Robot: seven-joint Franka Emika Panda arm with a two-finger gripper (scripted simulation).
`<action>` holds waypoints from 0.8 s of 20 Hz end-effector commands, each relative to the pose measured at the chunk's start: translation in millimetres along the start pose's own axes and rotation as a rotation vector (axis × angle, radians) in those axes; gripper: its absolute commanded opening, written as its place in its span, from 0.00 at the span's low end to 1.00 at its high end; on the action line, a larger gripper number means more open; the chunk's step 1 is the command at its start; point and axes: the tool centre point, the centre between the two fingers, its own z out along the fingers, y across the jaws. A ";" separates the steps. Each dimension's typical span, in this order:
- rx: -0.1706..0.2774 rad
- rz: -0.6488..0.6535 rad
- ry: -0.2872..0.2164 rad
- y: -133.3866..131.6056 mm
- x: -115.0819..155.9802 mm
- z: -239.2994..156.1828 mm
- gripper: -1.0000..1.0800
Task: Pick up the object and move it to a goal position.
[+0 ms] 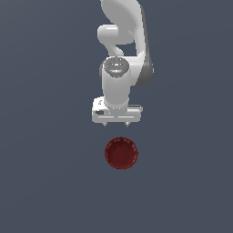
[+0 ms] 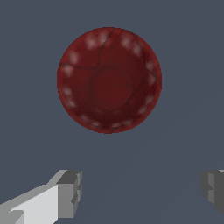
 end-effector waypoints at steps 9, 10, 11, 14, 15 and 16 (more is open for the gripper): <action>0.006 -0.033 -0.003 -13.9 1.2 -2.9 0.62; 0.005 -0.033 -0.003 -13.5 1.2 -2.6 0.62; 0.003 -0.036 -0.003 -13.4 1.3 -2.2 0.62; -0.010 -0.052 -0.004 -14.2 1.8 0.0 0.62; -0.016 -0.060 -0.004 -14.5 2.0 1.1 0.62; -0.024 -0.070 -0.005 -14.8 2.2 2.4 0.62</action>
